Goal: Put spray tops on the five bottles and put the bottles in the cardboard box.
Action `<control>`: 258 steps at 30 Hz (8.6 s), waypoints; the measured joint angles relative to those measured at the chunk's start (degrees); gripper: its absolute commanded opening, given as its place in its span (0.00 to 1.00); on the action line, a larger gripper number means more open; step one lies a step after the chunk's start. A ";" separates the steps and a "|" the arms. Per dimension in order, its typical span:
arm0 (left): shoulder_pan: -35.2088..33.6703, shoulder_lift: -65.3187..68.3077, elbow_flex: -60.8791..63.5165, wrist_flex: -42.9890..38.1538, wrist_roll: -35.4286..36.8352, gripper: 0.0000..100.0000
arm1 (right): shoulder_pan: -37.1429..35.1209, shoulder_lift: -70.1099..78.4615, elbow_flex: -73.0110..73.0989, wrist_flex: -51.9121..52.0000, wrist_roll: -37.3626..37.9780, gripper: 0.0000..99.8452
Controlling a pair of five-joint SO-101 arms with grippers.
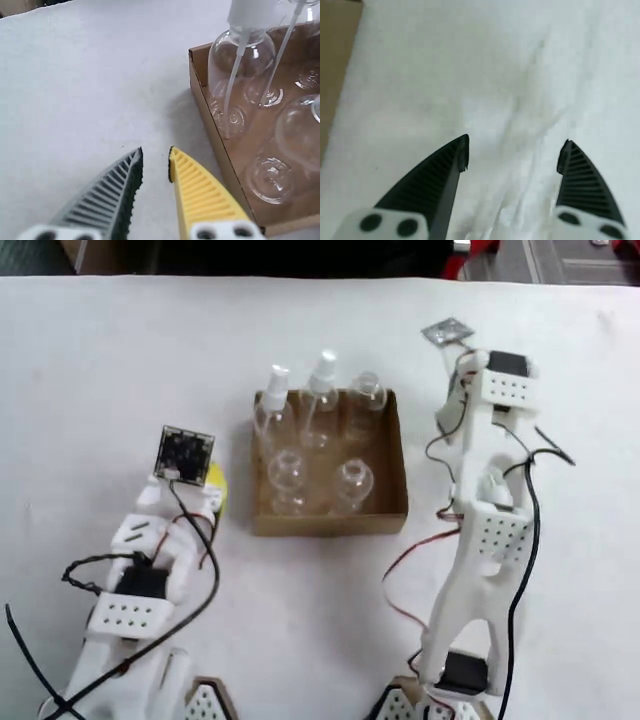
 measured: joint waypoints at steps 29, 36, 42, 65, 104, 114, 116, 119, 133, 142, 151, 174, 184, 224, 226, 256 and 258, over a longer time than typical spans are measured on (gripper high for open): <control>0.00 0.53 1.58 -4.04 0.00 0.09 | 5.27 19.43 -25.85 -2.64 7.82 0.15; 0.00 0.53 1.58 -4.04 0.00 0.09 | 5.54 19.69 -26.99 -0.18 8.62 0.03; 0.00 0.53 1.58 -4.04 0.00 0.09 | 5.71 18.90 -27.34 4.57 13.45 0.02; 0.00 0.53 1.58 -4.22 0.00 0.09 | 6.33 -14.95 18.29 16.00 74.02 0.02; 0.00 0.53 1.58 -4.22 0.00 0.09 | 4.48 -54.07 59.25 7.03 58.11 0.14; 0.00 0.53 1.58 -4.22 0.00 0.09 | 11.34 -56.70 56.09 -14.07 8.62 0.18; 0.00 0.53 1.58 -4.22 0.00 0.09 | 14.42 -53.89 56.09 -17.05 -3.87 0.22; 0.00 0.53 1.58 -4.22 0.00 0.09 | 18.02 -48.35 56.09 -19.60 -21.27 0.26; 0.00 0.53 1.58 -4.22 0.00 0.09 | 18.90 -32.26 52.31 -24.00 -35.60 0.27; 0.00 0.53 1.58 -4.22 0.00 0.09 | 16.53 -28.92 52.22 -24.53 -40.18 0.16; 0.00 0.53 1.58 -4.22 0.00 0.09 | 16.44 -26.99 49.05 -24.53 -40.26 0.06; 0.00 0.53 1.58 -4.22 0.00 0.09 | 16.00 -14.33 28.31 -11.78 -40.26 0.18; 0.00 0.53 1.58 -4.22 0.00 0.09 | 15.47 -14.15 27.25 -11.69 -40.26 0.18; 0.00 0.53 1.58 -4.22 0.00 0.09 | 8.53 -31.82 -6.77 15.56 -41.67 0.02; 0.00 0.53 1.58 -4.22 0.00 0.09 | 7.82 -34.73 -6.77 15.74 -41.67 0.02; -4.92 0.53 -15.82 25.41 5.10 0.19 | -5.54 -106.90 52.57 -3.60 -41.58 0.02; -4.92 -0.26 -16.97 27.34 5.10 0.19 | -5.98 -108.92 53.98 -4.57 -41.58 0.02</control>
